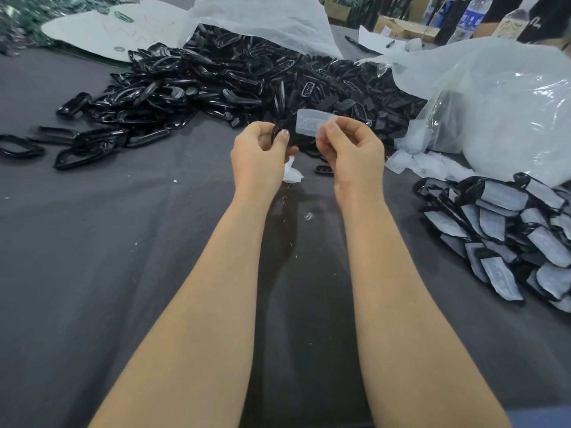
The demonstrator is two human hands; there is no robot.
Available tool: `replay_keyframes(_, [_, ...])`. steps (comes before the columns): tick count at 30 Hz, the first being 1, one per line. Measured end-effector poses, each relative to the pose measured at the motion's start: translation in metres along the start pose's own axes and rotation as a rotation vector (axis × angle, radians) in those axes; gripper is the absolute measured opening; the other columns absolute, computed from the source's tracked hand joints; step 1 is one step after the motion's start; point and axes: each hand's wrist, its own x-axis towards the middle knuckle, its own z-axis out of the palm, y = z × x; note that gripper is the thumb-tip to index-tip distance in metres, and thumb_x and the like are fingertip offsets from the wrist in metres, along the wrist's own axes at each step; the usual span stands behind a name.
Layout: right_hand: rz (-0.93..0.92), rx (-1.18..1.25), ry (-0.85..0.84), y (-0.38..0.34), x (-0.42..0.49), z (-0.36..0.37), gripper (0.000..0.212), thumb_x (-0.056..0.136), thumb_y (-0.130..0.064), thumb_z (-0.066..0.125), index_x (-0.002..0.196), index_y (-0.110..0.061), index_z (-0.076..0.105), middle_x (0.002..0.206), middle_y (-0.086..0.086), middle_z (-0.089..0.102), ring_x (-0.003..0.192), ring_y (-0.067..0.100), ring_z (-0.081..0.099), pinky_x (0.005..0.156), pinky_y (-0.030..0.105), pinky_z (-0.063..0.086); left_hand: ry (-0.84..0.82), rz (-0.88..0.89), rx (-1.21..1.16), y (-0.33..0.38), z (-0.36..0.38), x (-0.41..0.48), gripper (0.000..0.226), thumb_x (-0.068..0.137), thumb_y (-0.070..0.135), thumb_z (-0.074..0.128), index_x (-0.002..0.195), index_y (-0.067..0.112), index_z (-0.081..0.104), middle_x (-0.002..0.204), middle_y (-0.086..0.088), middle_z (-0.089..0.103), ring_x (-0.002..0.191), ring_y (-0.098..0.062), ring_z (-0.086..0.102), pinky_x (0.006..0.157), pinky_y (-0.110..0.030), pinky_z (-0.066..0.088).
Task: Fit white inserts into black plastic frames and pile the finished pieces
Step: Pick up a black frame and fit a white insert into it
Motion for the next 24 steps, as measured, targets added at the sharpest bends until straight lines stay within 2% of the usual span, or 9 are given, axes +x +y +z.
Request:
replay_keyframes(3, [-0.01,-0.074,-0.004,0.0,-0.001,-0.001,0.014,0.09,0.002,0.06,0.085,-0.011,0.06,0.071,0.002,0.065,0.065,0.006,0.063,0.07,0.02,0.056,0.002,-0.003,-0.002,0.0,0.0,0.0,0.018,0.095,0.009,0.057,0.083,0.022,0.054,0.073,0.005,0.065,0.063,-0.002,0.068,0.074,-0.026,0.058])
replay_keyframes(6, [-0.022,-0.097,-0.002,0.001,-0.001,-0.001,0.014,0.089,0.003,0.06,0.087,-0.011,0.06,0.071,0.002,0.065,0.064,0.005,0.064,0.069,0.018,0.055,0.054,-0.033,-0.044,-0.001,0.0,0.001,0.003,0.096,0.01,0.056,0.098,0.012,0.057,0.081,0.001,0.065,0.069,-0.006,0.069,0.078,-0.027,0.057])
replay_keyframes(9, [-0.036,-0.159,0.017,0.003,0.0,-0.002,0.012,0.09,0.003,0.058,0.095,-0.007,0.06,0.073,0.002,0.065,0.065,0.005,0.064,0.069,0.017,0.055,0.144,-0.162,-0.307,0.001,-0.004,0.004,0.012,0.097,0.009,0.055,0.108,0.005,0.057,0.087,0.0,0.065,0.066,-0.002,0.067,0.069,-0.018,0.055])
replay_keyframes(11, [-0.038,-0.192,0.022,0.004,0.0,-0.002,0.013,0.091,0.003,0.058,0.099,-0.006,0.061,0.075,0.002,0.065,0.067,0.006,0.064,0.068,0.016,0.054,0.126,-0.259,-0.491,0.005,-0.008,0.005,0.006,0.097,0.011,0.056,0.102,0.009,0.059,0.085,0.003,0.067,0.068,0.0,0.066,0.067,-0.016,0.053])
replay_keyframes(13, [-0.035,-0.206,0.021,0.004,0.001,-0.002,0.014,0.091,0.004,0.057,0.101,-0.006,0.061,0.077,0.002,0.065,0.069,0.007,0.063,0.066,0.015,0.053,0.063,-0.305,-0.579,0.007,-0.009,0.005,0.006,0.097,0.013,0.057,0.092,0.015,0.06,0.083,0.005,0.067,0.075,-0.001,0.065,0.072,-0.017,0.054])
replay_keyframes(16, [-0.031,-0.211,0.007,0.005,0.001,-0.002,0.016,0.091,0.004,0.057,0.103,-0.006,0.06,0.079,0.001,0.064,0.07,0.007,0.062,0.066,0.014,0.053,-0.031,-0.302,-0.557,0.007,-0.008,0.004,0.009,0.096,0.014,0.059,0.088,0.017,0.061,0.088,0.005,0.065,0.088,-0.006,0.061,0.078,-0.021,0.053])
replay_keyframes(18, [-0.033,-0.216,-0.01,0.005,0.0,-0.002,0.016,0.09,0.004,0.058,0.103,-0.006,0.06,0.079,0.0,0.064,0.07,0.006,0.063,0.067,0.014,0.053,-0.09,-0.295,-0.485,0.006,-0.006,0.004,0.005,0.096,0.015,0.058,0.094,0.013,0.063,0.098,0.0,0.064,0.095,-0.009,0.06,0.079,-0.022,0.054])
replay_keyframes(21, [-0.039,-0.222,-0.042,0.005,0.0,-0.002,0.017,0.089,0.005,0.058,0.102,-0.006,0.06,0.081,0.001,0.065,0.072,0.007,0.063,0.07,0.016,0.054,-0.117,-0.27,-0.352,0.003,-0.001,0.002,0.018,0.096,0.011,0.057,0.111,0.003,0.062,0.097,-0.004,0.066,0.087,-0.009,0.064,0.078,-0.021,0.055])
replay_keyframes(24, [-0.013,-0.221,-0.078,0.006,0.001,-0.001,0.017,0.087,0.004,0.062,0.098,-0.008,0.062,0.082,0.001,0.066,0.074,0.009,0.063,0.07,0.016,0.054,-0.114,-0.227,-0.308,0.002,0.002,0.002,0.016,0.096,0.008,0.056,0.108,0.001,0.063,0.088,-0.003,0.068,0.078,-0.007,0.065,0.074,-0.019,0.055])
